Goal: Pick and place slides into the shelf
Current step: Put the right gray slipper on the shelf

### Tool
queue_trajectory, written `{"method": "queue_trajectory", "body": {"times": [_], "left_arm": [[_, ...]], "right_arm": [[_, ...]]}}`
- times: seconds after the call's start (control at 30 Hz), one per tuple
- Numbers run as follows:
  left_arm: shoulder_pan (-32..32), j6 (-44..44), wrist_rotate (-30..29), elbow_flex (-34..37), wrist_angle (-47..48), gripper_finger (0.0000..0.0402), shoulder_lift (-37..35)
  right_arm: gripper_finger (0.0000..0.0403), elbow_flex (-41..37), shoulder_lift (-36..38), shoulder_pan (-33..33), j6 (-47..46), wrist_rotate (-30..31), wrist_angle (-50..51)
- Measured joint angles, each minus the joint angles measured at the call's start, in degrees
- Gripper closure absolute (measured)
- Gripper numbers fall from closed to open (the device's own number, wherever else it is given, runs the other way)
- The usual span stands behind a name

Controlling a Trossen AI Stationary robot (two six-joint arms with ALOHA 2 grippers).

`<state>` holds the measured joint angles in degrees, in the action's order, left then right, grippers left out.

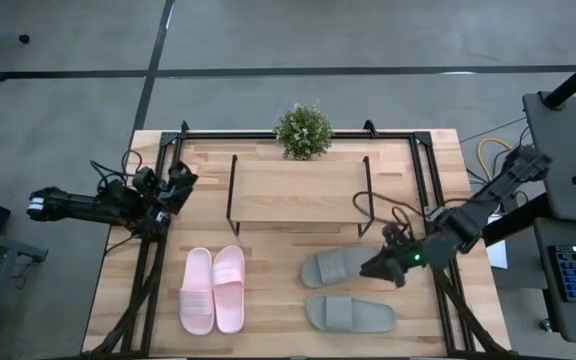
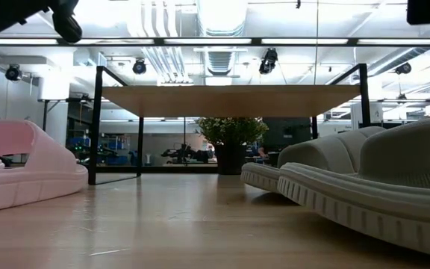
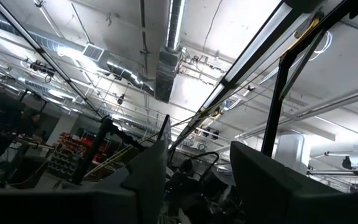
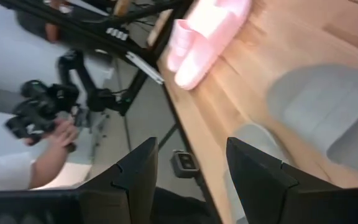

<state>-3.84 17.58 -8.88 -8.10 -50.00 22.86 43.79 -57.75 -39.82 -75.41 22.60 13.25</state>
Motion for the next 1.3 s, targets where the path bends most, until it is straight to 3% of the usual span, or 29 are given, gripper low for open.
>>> {"method": "queue_trajectory", "body": {"times": [0.63,1.3], "left_arm": [[0.0,0.0,0.0,0.0,-0.1,0.0237,1.0],[0.0,0.0,0.1,0.1,0.0,0.0237,1.0]], "right_arm": [[0.0221,0.1,-15.9,-0.4,-10.1,0.1,2.0],[0.022,0.7,-29.2,-0.5,-20.6,4.8,5.2]]}}
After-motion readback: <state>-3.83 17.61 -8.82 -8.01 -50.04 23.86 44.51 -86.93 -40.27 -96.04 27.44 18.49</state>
